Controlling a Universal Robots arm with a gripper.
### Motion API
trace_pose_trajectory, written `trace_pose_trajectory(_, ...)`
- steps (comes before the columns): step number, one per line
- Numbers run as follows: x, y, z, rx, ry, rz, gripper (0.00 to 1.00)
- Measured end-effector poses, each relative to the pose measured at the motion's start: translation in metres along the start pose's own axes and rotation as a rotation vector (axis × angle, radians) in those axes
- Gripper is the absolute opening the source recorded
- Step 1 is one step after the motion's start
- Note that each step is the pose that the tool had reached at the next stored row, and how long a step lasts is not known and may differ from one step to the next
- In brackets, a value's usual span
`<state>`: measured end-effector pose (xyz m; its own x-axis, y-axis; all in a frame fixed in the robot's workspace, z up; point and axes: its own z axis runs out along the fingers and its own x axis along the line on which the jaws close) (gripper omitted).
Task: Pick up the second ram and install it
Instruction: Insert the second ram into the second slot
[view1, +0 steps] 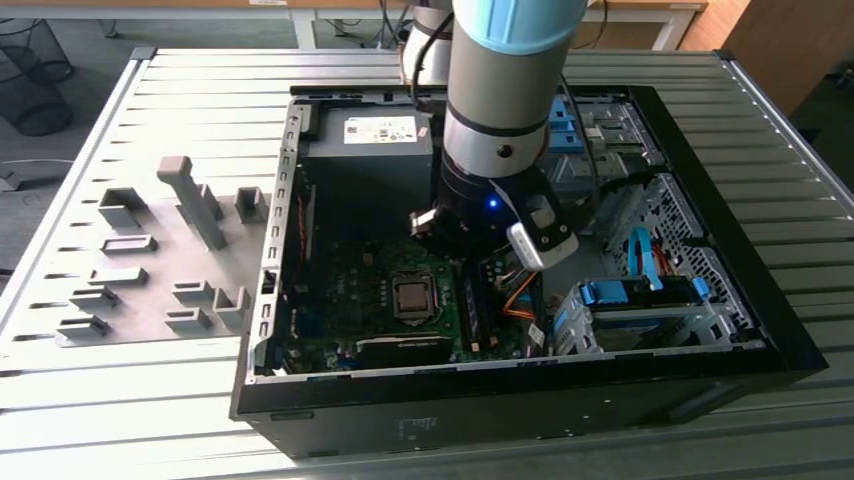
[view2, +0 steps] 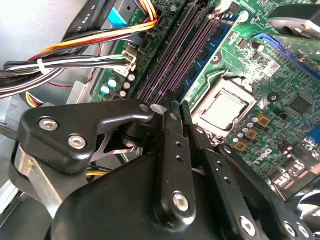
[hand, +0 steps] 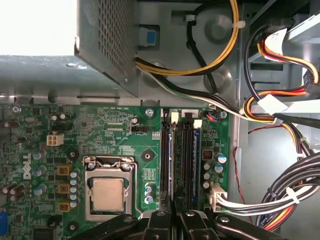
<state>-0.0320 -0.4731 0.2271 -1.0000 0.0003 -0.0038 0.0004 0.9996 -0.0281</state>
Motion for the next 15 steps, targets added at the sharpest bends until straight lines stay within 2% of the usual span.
trace_pose_trajectory(6,0.0000,0.0001,0.0046,0.0048,0.0015,0.000,0.14)
trace_pose_trajectory(15,-0.0008,0.0002,0.0066,0.0040,0.0016,0.000,0.14)
